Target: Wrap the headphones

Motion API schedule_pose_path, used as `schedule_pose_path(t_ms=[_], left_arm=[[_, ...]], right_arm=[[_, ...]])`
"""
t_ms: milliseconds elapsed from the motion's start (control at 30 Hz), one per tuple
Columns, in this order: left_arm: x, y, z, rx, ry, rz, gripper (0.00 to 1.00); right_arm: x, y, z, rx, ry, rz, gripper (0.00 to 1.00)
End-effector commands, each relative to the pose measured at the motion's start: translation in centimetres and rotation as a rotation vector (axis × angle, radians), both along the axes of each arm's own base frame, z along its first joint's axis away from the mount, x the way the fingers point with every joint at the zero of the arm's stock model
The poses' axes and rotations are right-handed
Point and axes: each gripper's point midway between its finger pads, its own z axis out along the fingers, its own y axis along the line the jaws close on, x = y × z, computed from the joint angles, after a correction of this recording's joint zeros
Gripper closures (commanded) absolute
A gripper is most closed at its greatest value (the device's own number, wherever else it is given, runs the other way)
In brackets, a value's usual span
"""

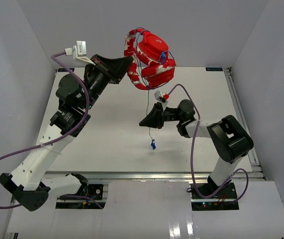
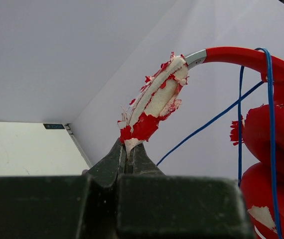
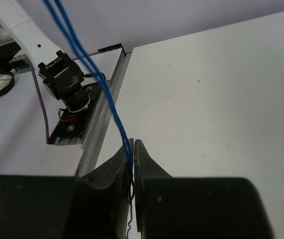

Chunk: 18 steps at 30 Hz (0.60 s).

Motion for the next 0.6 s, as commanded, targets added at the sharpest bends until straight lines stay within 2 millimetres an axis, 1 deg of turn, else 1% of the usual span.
schedule_pose_path(t_ms=[0, 33, 100, 133, 167, 200, 233, 267, 333, 400, 467, 533, 567], left_arm=[[0.3, 3.6, 3.1, -0.121, -0.031, 0.159, 1.00], [0.8, 4.0, 2.7, -0.115, -0.020, 0.194, 1.00], [2.5, 5.6, 0.8, -0.094, 0.039, 0.325, 1.00], [3.2, 6.5, 0.0, -0.095, 0.065, 0.385, 1.00], [3.9, 7.3, -0.9, -0.092, 0.085, 0.448, 1.00], [4.8, 8.3, -2.2, -0.064, 0.092, 0.530, 1.00], [5.5, 9.2, -3.2, -0.040, 0.097, 0.603, 1.00], [6.2, 10.1, -4.1, -0.016, 0.102, 0.669, 1.00], [7.7, 11.3, -5.9, 0.070, 0.109, 0.783, 1.00], [9.1, 11.8, -7.8, 0.163, 0.109, 0.848, 1.00], [10.9, 11.3, -10.6, 0.253, 0.140, 0.877, 1.00], [12.2, 11.1, -13.0, 0.334, 0.167, 0.900, 1.00], [12.8, 10.8, -14.2, 0.369, 0.176, 0.900, 1.00]], right_arm=[[-2.2, -0.9, 2.8, 0.078, -0.181, 0.031, 0.92], [-2.4, -1.2, 3.0, 0.065, -0.196, 0.020, 0.92], [-1.7, -1.5, 0.9, -0.044, -0.204, -0.035, 0.92], [-1.6, -1.6, 0.7, -0.094, -0.249, -0.066, 0.92], [-1.9, -1.6, 1.8, -0.136, -0.339, -0.091, 0.92], [-2.6, -2.3, 0.1, -0.252, -0.359, -0.101, 0.92], [-3.1, -3.1, -0.6, -0.326, -0.410, -0.116, 0.92], [-3.2, -3.7, -0.5, -0.374, -0.477, -0.144, 0.92], [-2.9, -5.5, 0.3, -0.480, -0.617, -0.217, 0.92], [-2.9, -7.1, 2.3, -0.545, -0.716, -0.267, 0.92], [-2.3, -8.2, 4.0, -0.592, -0.796, -0.313, 0.92], [-1.3, -9.1, 6.2, -0.635, -0.864, -0.363, 0.92], [-0.9, -9.3, 6.4, -0.666, -0.878, -0.358, 0.92]])
